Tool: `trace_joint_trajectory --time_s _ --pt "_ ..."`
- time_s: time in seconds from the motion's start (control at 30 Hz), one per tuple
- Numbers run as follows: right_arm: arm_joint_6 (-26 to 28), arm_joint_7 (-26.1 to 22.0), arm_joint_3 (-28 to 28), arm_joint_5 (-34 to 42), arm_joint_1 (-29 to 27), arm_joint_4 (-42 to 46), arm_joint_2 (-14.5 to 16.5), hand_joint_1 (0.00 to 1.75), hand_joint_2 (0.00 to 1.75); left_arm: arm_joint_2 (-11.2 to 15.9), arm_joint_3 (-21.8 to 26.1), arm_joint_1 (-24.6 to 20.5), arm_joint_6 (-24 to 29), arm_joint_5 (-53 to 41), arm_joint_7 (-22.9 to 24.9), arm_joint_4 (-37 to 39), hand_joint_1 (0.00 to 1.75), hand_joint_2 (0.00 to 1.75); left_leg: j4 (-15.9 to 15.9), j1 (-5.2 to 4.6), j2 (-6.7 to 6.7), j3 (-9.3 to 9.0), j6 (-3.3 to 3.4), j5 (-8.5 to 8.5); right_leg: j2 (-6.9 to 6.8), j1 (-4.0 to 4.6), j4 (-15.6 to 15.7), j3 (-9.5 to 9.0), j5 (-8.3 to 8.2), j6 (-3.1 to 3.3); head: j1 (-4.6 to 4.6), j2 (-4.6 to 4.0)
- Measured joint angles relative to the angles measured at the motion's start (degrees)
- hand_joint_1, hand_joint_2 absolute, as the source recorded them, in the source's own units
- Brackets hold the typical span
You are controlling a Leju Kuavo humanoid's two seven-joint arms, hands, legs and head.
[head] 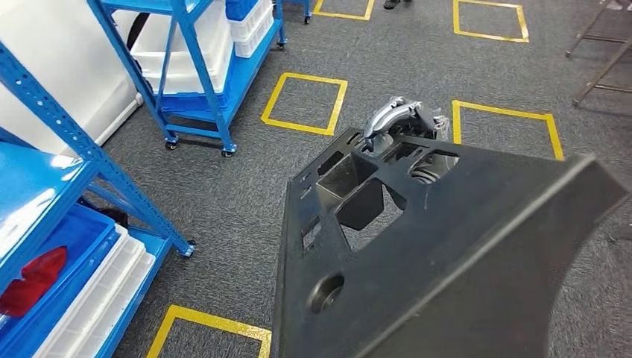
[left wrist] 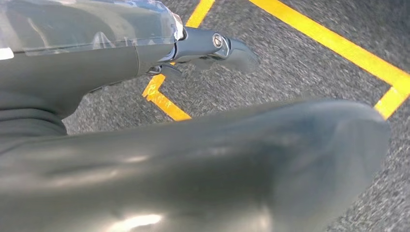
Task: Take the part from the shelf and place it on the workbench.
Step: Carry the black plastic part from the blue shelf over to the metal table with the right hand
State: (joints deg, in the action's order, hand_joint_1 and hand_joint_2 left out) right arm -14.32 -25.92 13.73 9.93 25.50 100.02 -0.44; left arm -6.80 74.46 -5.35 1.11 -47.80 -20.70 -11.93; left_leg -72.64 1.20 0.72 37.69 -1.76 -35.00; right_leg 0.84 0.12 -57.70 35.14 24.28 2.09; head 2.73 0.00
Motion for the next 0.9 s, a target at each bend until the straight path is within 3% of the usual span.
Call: trace_joint_trajectory --time_s 0.03,0.07,0.1,0.17,0.23,0.3,0.33,0.4,0.47,0.53,0.57,0.6,0.67,0.73,0.83,0.9 --pt "0.01 0.0 0.0 0.18 -0.15 0.01 -0.02 1.75 1.75 0.02 0.02 0.06 0.03 -0.01 0.0 0.0 0.0 0.0 -1.45 -0.03 -0.19 1.0 0.05 0.21 0.9 0.08 -0.05 -0.06 0.04 0.03 0.0 0.0" --pt "0.02 -0.01 0.0 0.4 -0.26 0.02 -0.03 1.75 1.75 0.05 0.04 0.06 0.05 -0.02 0.0 0.0 0.0 0.0 -0.61 -0.04 -0.32 0.97 0.16 1.58 1.8 0.15 -0.15 -0.16 0.09 0.01 0.0 0.0" --pt "0.03 -0.02 0.0 0.6 -0.32 0.05 -0.04 1.75 1.75 0.08 0.05 0.02 0.08 -0.02 0.0 0.0 0.0 0.0 2.4 -0.03 -0.68 -0.07 0.35 3.88 2.67 0.17 -0.28 -0.28 0.18 -0.06 0.0 0.0" --pt "0.07 -0.07 -0.01 1.0 -0.29 0.19 -0.04 1.75 1.75 0.11 0.05 -0.04 0.09 -0.07 0.01 0.0 0.0 0.0 10.1 0.09 -3.11 -3.01 0.77 7.98 4.22 0.14 -0.72 -0.3 0.43 -0.37 -0.01 0.0" --pt "0.08 -0.08 -0.01 1.39 -0.23 0.4 -0.03 1.75 1.75 0.15 0.07 -0.09 0.14 -0.14 0.05 0.0 0.0 0.0 13.85 0.08 -5.12 -4.59 0.95 8.92 5.52 -0.13 -1.03 0.16 0.47 -0.99 0.0 -0.01" --pt "0.09 -0.03 -0.02 1.69 -0.22 0.73 -0.03 1.75 1.75 0.2 0.09 -0.23 0.21 -0.17 0.08 0.0 0.0 0.0 14.46 0.02 -4.55 -4.97 1.25 8.77 6.68 -0.41 -0.93 0.57 0.26 -1.81 0.01 -0.01" --pt "0.11 -0.01 -0.04 1.83 -0.2 0.98 -0.06 1.75 1.75 0.24 0.1 -0.31 0.23 -0.21 0.02 0.0 0.0 0.0 14.83 0.06 -3.96 -5.15 1.56 8.93 6.21 -0.38 -1.11 0.7 0.39 -2.18 0.01 -0.01" --pt "0.14 0.04 -0.09 2.17 0.02 1.58 -0.1 1.75 1.75 0.36 0.12 -0.37 0.22 -0.28 -0.19 0.0 0.0 0.0 15.5 0.19 -2.51 -5.63 2.24 9.2 3.25 -0.22 -4.31 2.21 2.29 -2.73 0.0 0.0" --pt "0.16 0.07 -0.11 2.61 0.16 2.08 -0.13 1.75 1.75 0.51 0.13 -0.25 0.29 -0.33 -0.4 0.0 0.0 0.0 15.6 -0.1 -1.01 -5.86 2.64 9.11 0.36 -0.44 -11.53 5.84 5.65 -3.16 -0.01 0.0" --pt "0.13 0.08 -0.11 2.93 0.05 2.29 -0.15 1.75 1.75 0.6 0.15 -0.16 0.52 -0.32 -0.61 0.0 0.0 0.0 15.56 -0.26 0.48 -5.95 2.67 8.89 -0.29 -0.74 -16.73 8.71 7.03 -3.47 0.0 -0.01" --pt "0.1 0.06 -0.11 3.09 0.01 2.37 -0.16 1.75 1.75 0.62 0.16 -0.2 0.7 -0.31 -0.76 0.0 0.0 0.0 15.53 -0.28 1.2 -6.05 2.61 8.74 -0.5 -0.83 -16.27 8.56 6.16 -3.53 0.0 -0.01" --pt "0.07 0.03 -0.12 3.27 0.01 2.49 -0.16 1.75 1.75 0.62 0.16 -0.25 0.86 -0.31 -0.97 0.0 0.0 0.0 15.5 -0.28 1.88 -6.24 2.48 8.55 -0.93 -0.86 -13.54 7.18 4.42 -3.5 0.0 0.0" --pt "-0.07 -0.07 -0.16 3.6 0.11 2.88 -0.15 1.75 1.75 0.62 0.16 -0.35 1.16 -0.37 -1.47 0.0 0.0 0.0 15.46 -0.42 3.02 -6.73 2.09 8.08 -3.03 -0.53 -5.33 2.79 0.98 -3.05 -0.01 0.0" --pt "-0.2 -0.18 -0.28 3.79 0.25 3.27 -0.12 1.75 1.75 0.67 0.16 -0.4 1.34 -0.48 -1.92 0.0 0.0 0.0 15.43 -0.64 3.9 -7.07 1.51 7.65 -4.25 0.02 -1.0 0.59 0.02 -2.29 -0.01 -0.01" --pt "-0.26 -0.41 -0.73 3.89 0.2 3.92 -0.1 1.75 1.75 0.8 0.1 -0.6 1.39 -0.85 -2.44 0.0 0.0 0.0 15.37 -0.61 4.91 -7.48 0.59 7.06 -2.74 0.18 -0.41 0.52 0.06 -1.32 0.0 0.0" --pt "-0.26 -0.74 -1.08 4.08 0.2 4.74 -0.07 1.75 1.75 0.94 -0.03 -0.73 1.33 -1.23 -2.78 0.0 0.0 0.0 12.67 -0.42 3.11 -6.53 0.16 5.14 -1.65 -0.15 0.07 0.2 -0.14 -0.65 0.0 -0.01"
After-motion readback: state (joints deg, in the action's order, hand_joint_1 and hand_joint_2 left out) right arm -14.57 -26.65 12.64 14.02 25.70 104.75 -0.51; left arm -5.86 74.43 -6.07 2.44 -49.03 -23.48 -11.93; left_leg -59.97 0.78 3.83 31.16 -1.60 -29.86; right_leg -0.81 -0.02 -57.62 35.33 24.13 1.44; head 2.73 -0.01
